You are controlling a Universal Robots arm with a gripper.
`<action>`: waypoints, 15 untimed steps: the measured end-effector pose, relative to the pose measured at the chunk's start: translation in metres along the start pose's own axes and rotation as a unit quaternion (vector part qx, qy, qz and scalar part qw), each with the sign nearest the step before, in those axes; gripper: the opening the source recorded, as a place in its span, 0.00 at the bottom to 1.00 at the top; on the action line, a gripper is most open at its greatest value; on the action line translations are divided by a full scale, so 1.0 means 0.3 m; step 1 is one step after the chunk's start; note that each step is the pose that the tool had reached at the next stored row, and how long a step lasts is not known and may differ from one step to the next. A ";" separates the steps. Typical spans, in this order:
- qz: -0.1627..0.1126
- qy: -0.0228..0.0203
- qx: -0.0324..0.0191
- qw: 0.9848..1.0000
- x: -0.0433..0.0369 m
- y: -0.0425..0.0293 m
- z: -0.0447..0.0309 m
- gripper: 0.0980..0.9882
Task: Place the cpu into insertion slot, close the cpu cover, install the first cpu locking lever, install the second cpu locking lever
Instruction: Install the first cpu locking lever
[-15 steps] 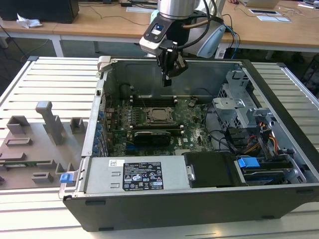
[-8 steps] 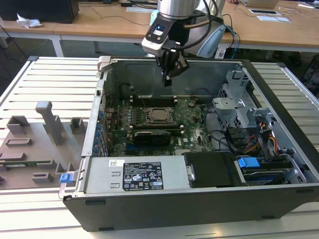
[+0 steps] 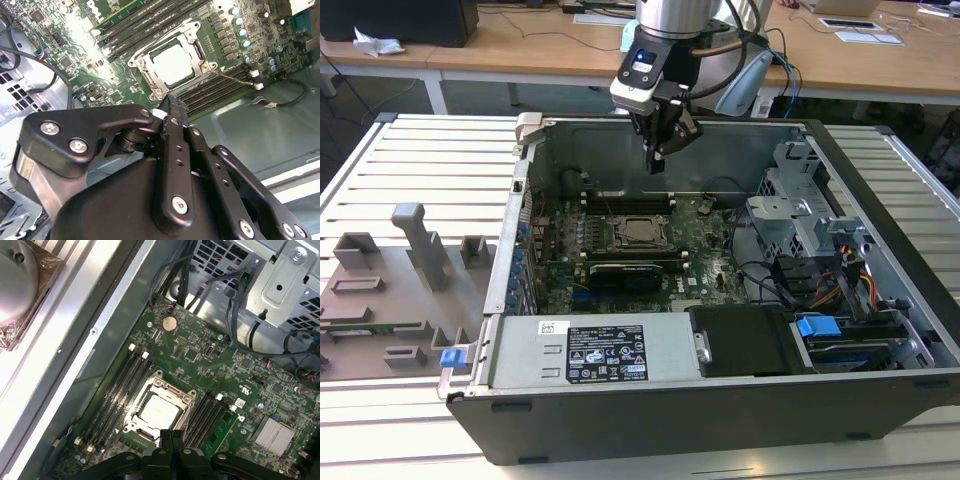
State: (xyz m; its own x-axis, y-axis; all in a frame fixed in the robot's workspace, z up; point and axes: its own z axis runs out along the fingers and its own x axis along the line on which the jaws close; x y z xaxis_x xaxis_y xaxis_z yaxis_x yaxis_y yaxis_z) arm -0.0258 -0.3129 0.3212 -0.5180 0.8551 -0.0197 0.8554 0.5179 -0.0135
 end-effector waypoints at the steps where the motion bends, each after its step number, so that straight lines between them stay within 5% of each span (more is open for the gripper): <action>1: -0.006 0.000 0.000 1.000 0.000 0.000 0.000 0.01; 15: -0.082 -0.001 -0.002 0.997 0.000 0.000 0.000 0.01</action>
State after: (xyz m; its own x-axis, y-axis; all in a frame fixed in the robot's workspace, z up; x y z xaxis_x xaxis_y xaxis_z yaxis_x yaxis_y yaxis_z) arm -0.0258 -0.3129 0.3212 -0.6513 0.7586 -0.0197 0.7588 0.6511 -0.0135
